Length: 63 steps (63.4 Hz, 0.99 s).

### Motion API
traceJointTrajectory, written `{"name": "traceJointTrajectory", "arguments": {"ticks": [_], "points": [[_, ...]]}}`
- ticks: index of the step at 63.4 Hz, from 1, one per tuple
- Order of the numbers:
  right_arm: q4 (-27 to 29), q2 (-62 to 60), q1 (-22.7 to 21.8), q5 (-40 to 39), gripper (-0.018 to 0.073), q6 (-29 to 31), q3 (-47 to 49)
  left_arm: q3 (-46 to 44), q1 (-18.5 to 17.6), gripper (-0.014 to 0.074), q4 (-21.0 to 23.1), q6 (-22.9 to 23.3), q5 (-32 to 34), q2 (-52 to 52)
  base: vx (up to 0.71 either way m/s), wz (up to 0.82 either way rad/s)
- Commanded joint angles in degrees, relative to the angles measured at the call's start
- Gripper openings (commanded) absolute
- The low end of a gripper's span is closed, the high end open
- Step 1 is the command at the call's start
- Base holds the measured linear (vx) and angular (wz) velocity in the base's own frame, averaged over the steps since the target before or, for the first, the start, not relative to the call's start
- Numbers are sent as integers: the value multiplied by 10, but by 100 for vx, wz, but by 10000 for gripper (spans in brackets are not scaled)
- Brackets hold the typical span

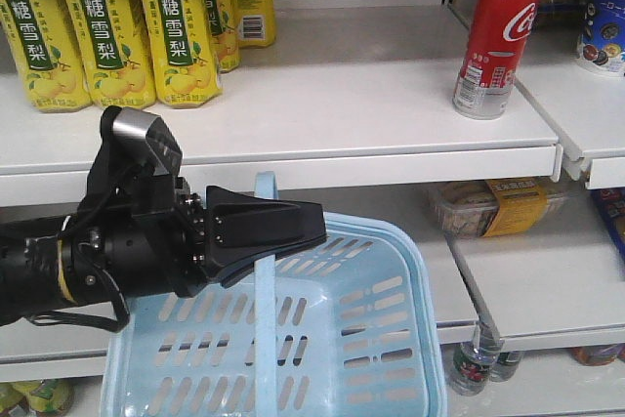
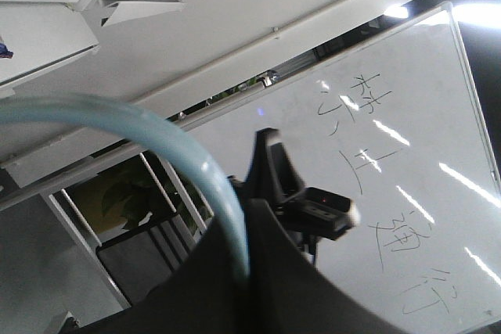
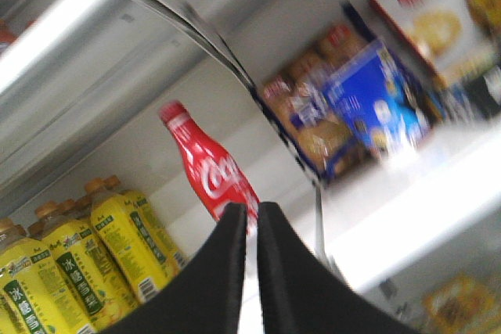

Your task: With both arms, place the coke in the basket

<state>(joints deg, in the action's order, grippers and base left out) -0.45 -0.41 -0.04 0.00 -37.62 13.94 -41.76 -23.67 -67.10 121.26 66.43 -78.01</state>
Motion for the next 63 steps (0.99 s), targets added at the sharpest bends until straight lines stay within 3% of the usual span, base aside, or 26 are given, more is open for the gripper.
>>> {"name": "traceJointTrajectory", "arguments": {"ticks": [1,17,21,35,46,63], "points": [[-74,32,-3,31,140,9,83,-17,-3,-7,44,0,125,18,0,0],[-90,137,-3,58,608,123,167,-17,-3,-7,44,0,125,18,0,0],[-90,166,-3,58,654,139,178,-17,-3,-7,44,0,125,18,0,0],[-83,275,-3,58,632,211,251,-17,-3,-7,44,0,125,18,0,0],[-41,358,-3,60,578,270,310,-17,-3,-7,44,0,125,18,0,0],[20,479,-3,107,567,419,395,-17,-3,-7,44,0,125,18,0,0]]}}
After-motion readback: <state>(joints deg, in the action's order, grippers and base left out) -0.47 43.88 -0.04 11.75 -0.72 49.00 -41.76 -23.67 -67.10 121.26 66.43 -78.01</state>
